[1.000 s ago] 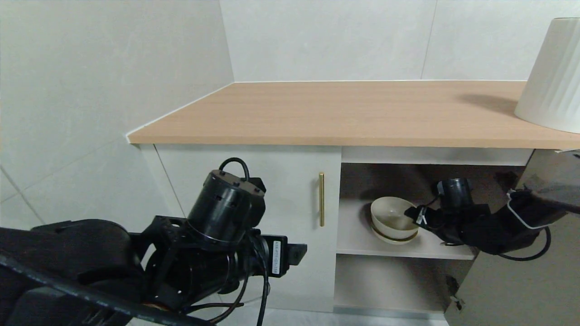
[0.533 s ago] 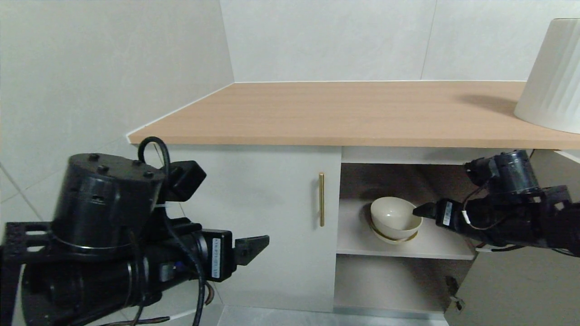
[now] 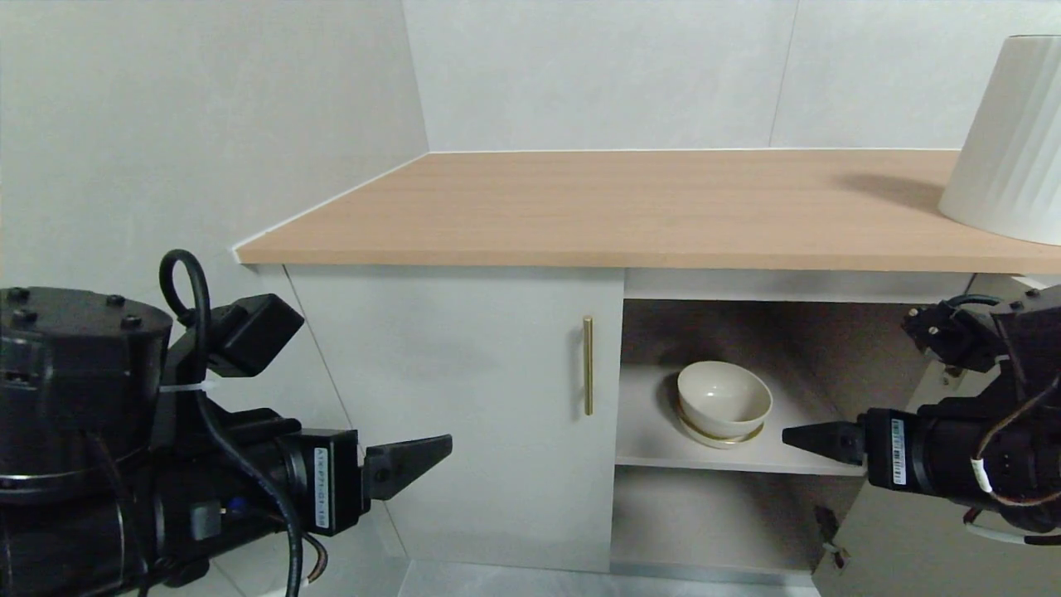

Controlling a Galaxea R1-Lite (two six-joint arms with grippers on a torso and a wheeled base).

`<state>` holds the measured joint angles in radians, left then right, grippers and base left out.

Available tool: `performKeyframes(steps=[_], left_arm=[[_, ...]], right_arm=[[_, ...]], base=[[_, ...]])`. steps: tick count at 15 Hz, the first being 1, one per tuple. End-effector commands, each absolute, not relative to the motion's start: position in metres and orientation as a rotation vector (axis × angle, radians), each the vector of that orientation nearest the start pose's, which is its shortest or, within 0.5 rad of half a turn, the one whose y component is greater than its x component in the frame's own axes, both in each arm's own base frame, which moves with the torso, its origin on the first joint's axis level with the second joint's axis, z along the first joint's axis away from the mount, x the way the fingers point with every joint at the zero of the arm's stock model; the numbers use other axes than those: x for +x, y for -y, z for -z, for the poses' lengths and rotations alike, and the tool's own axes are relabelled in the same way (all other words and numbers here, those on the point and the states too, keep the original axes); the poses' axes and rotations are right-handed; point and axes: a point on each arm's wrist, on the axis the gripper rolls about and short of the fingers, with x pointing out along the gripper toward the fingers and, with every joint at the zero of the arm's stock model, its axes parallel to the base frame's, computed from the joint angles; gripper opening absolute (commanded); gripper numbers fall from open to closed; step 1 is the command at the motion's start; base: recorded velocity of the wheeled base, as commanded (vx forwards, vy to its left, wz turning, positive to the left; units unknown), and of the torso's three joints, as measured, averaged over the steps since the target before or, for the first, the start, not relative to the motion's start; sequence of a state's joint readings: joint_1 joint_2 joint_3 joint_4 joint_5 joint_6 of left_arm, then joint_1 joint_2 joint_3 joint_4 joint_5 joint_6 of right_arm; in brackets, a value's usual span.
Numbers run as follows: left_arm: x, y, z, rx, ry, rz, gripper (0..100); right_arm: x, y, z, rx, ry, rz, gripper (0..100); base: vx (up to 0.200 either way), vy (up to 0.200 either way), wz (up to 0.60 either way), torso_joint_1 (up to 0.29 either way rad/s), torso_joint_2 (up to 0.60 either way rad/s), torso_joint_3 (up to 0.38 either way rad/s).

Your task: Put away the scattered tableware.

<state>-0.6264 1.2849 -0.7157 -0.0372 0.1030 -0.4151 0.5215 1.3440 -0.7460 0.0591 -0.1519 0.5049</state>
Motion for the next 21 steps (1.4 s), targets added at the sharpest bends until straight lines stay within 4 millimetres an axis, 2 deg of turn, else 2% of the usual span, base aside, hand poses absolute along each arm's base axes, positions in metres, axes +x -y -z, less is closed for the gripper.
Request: performKeyframes(steps=[1,3,21], left_arm=[[0.1607,0.1133,-0.2019,-0.198,-0.614,0.39,100],[0.1629,0.1153,-0.1996,-0.193,-0.626,0.39,100],[0.1648,0.1166,-0.1955,-0.186,-0.642,0.385,100]], right_arm=[[0.1705,-0.0968,-0.1958,0.264,-0.685,-0.203,100],[0.1705,-0.0968,-0.1946,0.262,-0.688,-0.2,100],[0.1707,-0.0969,-0.1908,0.256,-0.703,-0.196,100]], base=[[0.0,0.0,0.0,0.0,0.0,0.0],[0.0,0.0,0.0,0.0,0.0,0.0],[-0.2,0.0,0.0,0.003,0.0,0.003]])
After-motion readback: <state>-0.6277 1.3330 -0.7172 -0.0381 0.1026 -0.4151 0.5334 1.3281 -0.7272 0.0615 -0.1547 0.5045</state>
